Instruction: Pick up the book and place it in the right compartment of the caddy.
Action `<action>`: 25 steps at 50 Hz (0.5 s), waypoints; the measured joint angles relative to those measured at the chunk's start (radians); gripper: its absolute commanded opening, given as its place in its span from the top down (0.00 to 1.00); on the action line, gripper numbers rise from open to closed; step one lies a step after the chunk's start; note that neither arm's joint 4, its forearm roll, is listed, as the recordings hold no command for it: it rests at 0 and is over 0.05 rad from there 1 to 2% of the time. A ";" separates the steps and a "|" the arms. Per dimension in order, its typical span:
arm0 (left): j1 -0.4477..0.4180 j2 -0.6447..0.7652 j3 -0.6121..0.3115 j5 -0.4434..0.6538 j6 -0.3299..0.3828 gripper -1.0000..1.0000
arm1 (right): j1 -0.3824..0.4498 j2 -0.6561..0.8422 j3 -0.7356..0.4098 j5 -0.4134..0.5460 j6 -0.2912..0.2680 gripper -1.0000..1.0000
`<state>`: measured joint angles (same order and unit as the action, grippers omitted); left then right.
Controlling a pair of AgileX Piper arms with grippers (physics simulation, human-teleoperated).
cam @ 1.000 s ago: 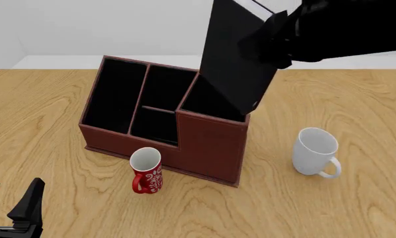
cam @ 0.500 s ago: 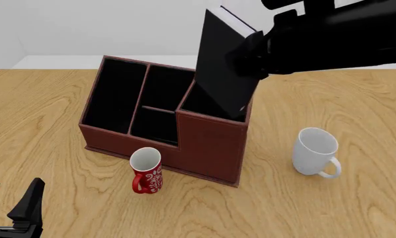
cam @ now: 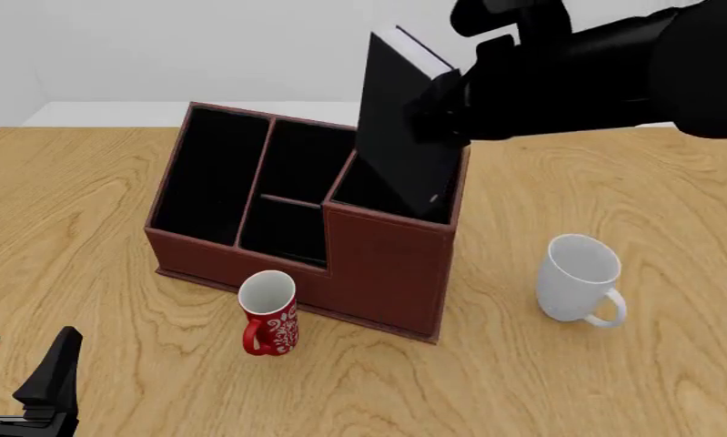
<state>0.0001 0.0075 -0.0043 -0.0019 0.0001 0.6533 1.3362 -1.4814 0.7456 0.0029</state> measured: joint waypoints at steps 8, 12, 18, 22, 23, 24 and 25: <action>0.000 0.000 0.000 0.000 0.000 0.00 | -0.016 0.019 0.000 -0.015 -0.006 1.00; 0.000 0.000 0.000 0.000 0.000 0.00 | -0.024 0.028 0.002 -0.023 -0.007 1.00; 0.000 0.000 0.000 0.000 0.000 0.00 | -0.036 0.042 0.007 -0.038 -0.008 1.00; 0.000 0.000 0.000 0.000 0.000 0.00 | -0.046 0.051 0.012 -0.050 -0.010 1.00; 0.000 0.000 0.000 0.000 0.000 0.00 | -0.049 0.054 0.013 -0.053 -0.010 1.00; 0.000 0.000 0.000 0.000 0.000 0.00 | -0.051 0.056 0.014 -0.056 -0.010 1.00; 0.000 0.000 0.000 0.000 0.000 0.00 | -0.054 0.058 0.015 -0.059 -0.011 1.00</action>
<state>0.0002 0.0075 -0.0043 -0.0019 0.0002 0.5995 1.3947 -1.4660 0.6866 -0.0076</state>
